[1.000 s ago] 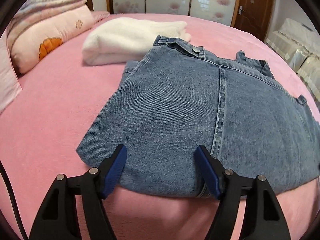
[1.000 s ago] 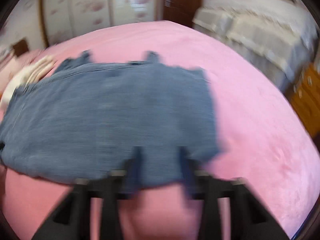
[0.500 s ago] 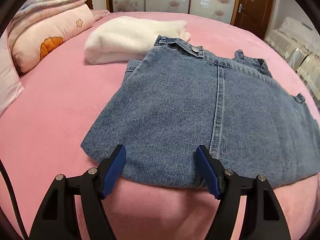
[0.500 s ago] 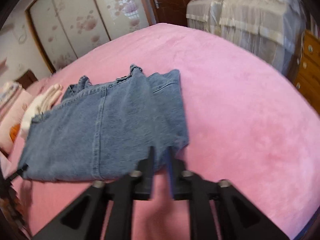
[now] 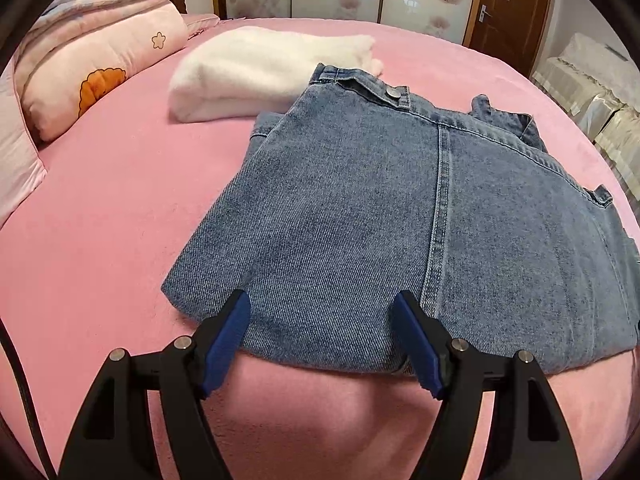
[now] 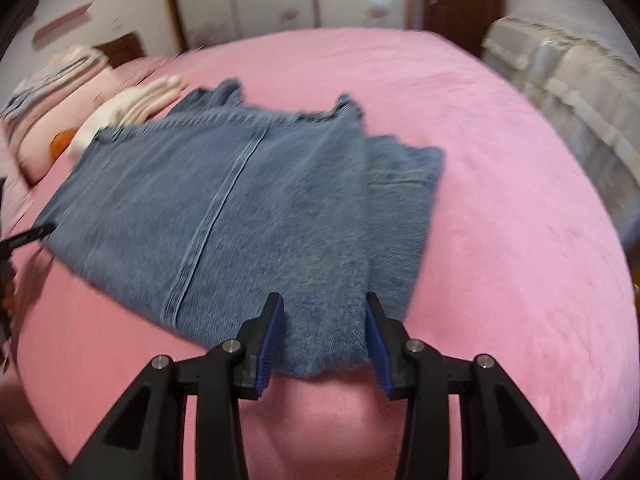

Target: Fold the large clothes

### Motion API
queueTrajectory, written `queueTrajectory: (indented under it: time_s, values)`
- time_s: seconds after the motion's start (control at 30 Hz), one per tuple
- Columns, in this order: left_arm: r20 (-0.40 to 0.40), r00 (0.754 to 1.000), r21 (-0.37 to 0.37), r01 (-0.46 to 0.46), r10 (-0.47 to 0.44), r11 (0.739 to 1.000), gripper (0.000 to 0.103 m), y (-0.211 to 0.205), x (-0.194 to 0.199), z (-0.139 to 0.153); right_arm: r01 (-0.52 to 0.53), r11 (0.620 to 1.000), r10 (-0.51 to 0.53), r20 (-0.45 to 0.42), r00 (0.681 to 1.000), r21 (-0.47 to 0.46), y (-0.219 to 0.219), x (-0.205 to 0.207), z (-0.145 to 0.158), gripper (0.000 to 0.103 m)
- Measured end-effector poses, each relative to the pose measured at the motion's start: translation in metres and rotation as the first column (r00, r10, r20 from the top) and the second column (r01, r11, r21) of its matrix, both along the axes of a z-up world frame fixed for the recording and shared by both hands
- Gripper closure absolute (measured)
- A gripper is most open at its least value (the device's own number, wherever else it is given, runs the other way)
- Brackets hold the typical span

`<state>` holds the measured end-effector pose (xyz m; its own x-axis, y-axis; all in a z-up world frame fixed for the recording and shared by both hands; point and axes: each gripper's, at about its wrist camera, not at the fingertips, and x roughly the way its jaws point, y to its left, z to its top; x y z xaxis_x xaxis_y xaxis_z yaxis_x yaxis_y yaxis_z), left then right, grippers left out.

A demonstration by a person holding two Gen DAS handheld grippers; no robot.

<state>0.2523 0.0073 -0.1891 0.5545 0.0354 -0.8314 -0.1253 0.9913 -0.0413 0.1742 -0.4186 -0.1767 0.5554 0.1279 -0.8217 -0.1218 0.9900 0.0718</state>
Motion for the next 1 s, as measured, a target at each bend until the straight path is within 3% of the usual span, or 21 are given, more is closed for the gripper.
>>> queueTrajectory:
  time_s: [0.17, 0.2, 0.23, 0.27, 0.37, 0.47, 0.6, 0.77, 0.87, 0.9, 0.93, 1.0]
  values:
    - [-0.009, 1.0, 0.002, 0.003, -0.003, 1.0, 0.029, 0.0, 0.002, -0.002, -0.113, 0.993, 0.111, -0.074, 0.991, -0.023, -0.004, -0.019, -0.003, 0.063]
    - [-0.01, 1.0, 0.002, 0.001, -0.001, 1.0, 0.029, -0.001, 0.003, -0.002, -0.121, 0.992, 0.116, -0.097, 0.988, -0.04, -0.005, -0.024, -0.007, 0.066]
    - [-0.01, 1.0, 0.002, -0.002, 0.002, 1.0, 0.029, -0.001, 0.003, -0.003, -0.123, 0.991, 0.115, -0.133, 0.984, -0.048, -0.008, -0.028, -0.014, 0.082]
    - [-0.01, 1.0, 0.003, -0.006, 0.006, 1.0, 0.029, -0.001, 0.003, -0.003, -0.119, 0.992, 0.111, -0.16, 0.981, -0.042, -0.011, -0.03, -0.02, 0.09]
    - [-0.015, 1.0, 0.006, -0.013, 0.013, 1.0, 0.028, -0.002, 0.004, -0.002, -0.046, 0.999, 0.042, -0.139, 0.989, -0.024, -0.021, -0.037, -0.02, 0.093]
    - [-0.02, 1.0, 0.001, -0.013, 0.013, 1.0, 0.028, -0.001, 0.005, -0.002, 0.022, 1.0, -0.023, -0.043, 0.999, -0.012, -0.027, -0.041, 0.001, 0.09]
    - [-0.024, 1.0, -0.005, -0.014, 0.014, 1.0, 0.028, -0.001, 0.005, -0.002, 0.007, 1.0, -0.007, 0.02, 1.0, 0.006, -0.025, -0.032, 0.018, 0.058]
    - [-0.028, 0.999, -0.001, -0.017, 0.017, 1.0, 0.028, -0.001, 0.005, -0.002, -0.067, 0.995, 0.068, -0.018, 0.998, 0.074, -0.018, -0.001, 0.013, 0.056]
    - [-0.036, 0.999, -0.01, -0.025, 0.025, 1.0, 0.028, 0.0, 0.007, -0.002, -0.122, 0.991, 0.124, -0.049, 0.991, 0.055, -0.008, 0.01, 0.002, 0.056]
    - [-0.04, 0.999, -0.013, -0.026, 0.026, 1.0, 0.028, 0.001, 0.008, -0.003, -0.141, 0.989, 0.143, -0.069, 0.987, 0.035, -0.004, 0.012, -0.003, 0.063]
    - [-0.046, 0.999, -0.013, -0.026, 0.025, 1.0, 0.028, 0.001, 0.009, -0.003, -0.149, 0.989, 0.149, -0.087, 0.985, -0.001, -0.001, 0.012, -0.008, 0.08]
    - [-0.058, 0.998, -0.013, -0.02, 0.019, 1.0, 0.028, 0.002, 0.01, -0.003, -0.15, 0.989, 0.149, -0.099, 0.984, -0.002, -0.008, 0.008, -0.008, 0.088]
